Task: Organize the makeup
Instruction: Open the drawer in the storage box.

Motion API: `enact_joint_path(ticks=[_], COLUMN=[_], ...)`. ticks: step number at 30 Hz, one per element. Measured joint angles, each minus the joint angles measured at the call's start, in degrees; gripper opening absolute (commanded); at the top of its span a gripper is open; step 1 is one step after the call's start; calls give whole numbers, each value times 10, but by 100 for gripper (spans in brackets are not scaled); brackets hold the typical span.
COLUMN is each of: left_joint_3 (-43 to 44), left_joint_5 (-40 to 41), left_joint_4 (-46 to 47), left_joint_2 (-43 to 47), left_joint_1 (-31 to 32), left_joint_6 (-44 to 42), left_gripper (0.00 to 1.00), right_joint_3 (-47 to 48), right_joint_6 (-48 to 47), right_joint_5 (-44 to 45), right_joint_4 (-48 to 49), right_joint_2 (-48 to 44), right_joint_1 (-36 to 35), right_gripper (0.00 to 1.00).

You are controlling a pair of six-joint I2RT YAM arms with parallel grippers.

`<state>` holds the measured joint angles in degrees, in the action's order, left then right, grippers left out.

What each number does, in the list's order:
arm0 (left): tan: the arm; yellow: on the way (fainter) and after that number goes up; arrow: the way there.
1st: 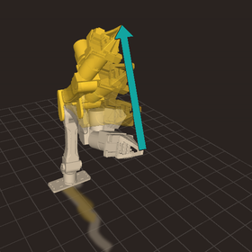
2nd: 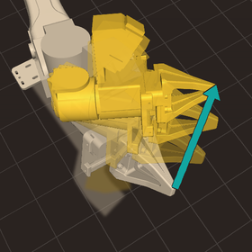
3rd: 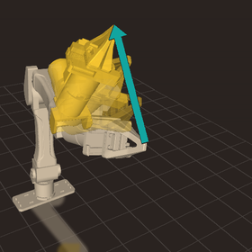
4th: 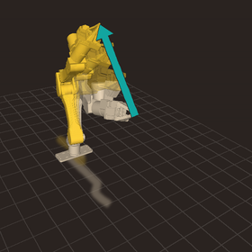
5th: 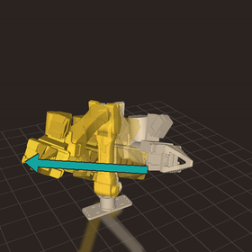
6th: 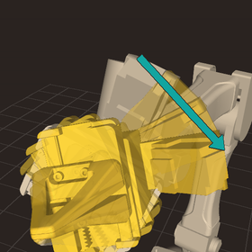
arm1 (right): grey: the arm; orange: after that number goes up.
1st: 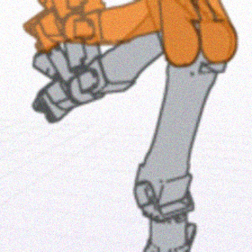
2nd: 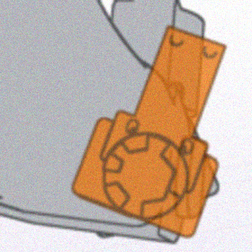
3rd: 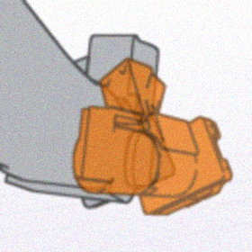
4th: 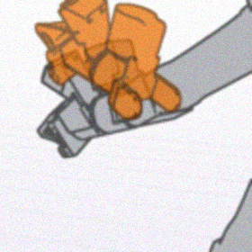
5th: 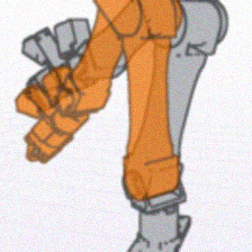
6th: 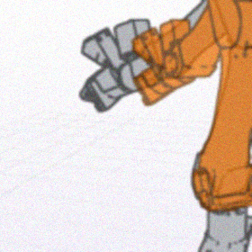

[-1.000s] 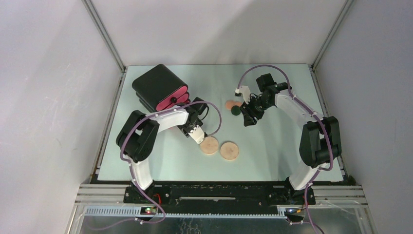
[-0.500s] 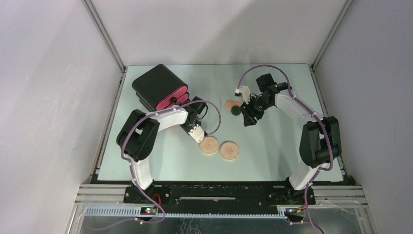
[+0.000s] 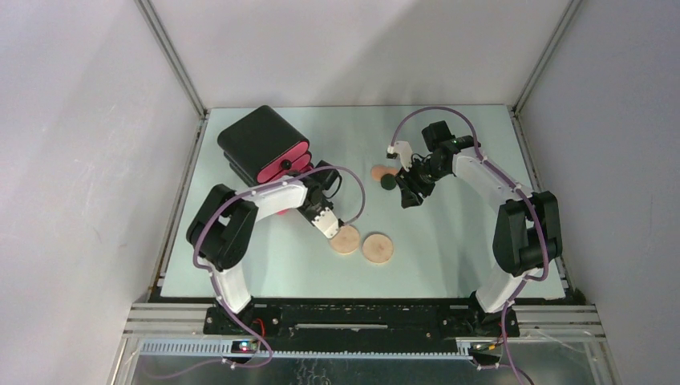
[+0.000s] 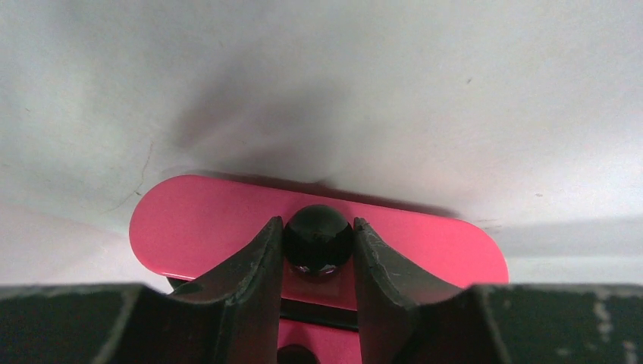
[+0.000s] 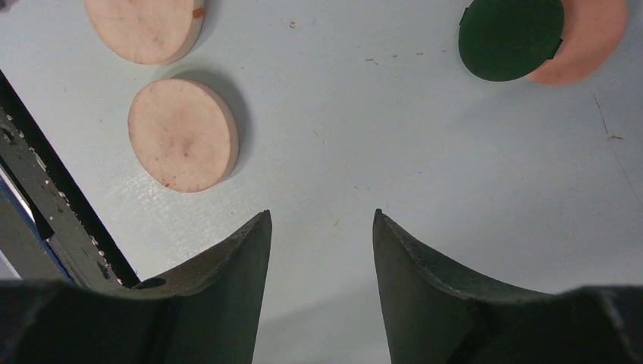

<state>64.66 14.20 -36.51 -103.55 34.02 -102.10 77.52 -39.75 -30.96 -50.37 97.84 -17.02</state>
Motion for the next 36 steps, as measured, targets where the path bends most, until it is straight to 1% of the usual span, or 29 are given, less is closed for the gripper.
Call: enact_joint_path(ticks=[8,11,16,17,19,20,21,22,23,28,31,32,36], left_joint_3=[-25,-31,-31,-31,-31,-31,-31,-31,-31,-38,-39,-40,-49], left_joint_5=[-27,-28,-39,-42,-46,-53,-56,-61,-66,-100,-130,-142,-195], left_joint_4=[-9,-10,-14,-14,-14,-15,-15,-16,-17,-18,-20,-20,-12], left_joint_2=[16,17,23,23,25,28,31,36,42,96,134,150,225], left_joint_1=[53,69,85,88,91,92,92,93,93,93,93,93,92], left_joint_6=[35,47,68,73,81,87,92,96,97,128,153,166,229], left_gripper=[17,20,30,33,47,52,93,98,100,100,100,100,100], right_joint_3=[0,0,0,0,0,0,0,0,0,0,0,0,7], right_joint_6=[0,0,0,0,0,0,0,0,1,19,45,56,92], right_joint_5=[0,0,0,0,0,0,0,0,1,18,41,50,96], right_joint_4=[0,0,0,0,0,0,0,0,1,17,44,54,87], right_joint_2=[1,1,1,1,1,1,1,1,1,1,3,5,33], right_joint_1=[0,0,0,0,0,0,0,0,0,-3,-9,-12,-26], right_gripper=[60,60,60,60,60,60,60,60,61,64,71,75,83])
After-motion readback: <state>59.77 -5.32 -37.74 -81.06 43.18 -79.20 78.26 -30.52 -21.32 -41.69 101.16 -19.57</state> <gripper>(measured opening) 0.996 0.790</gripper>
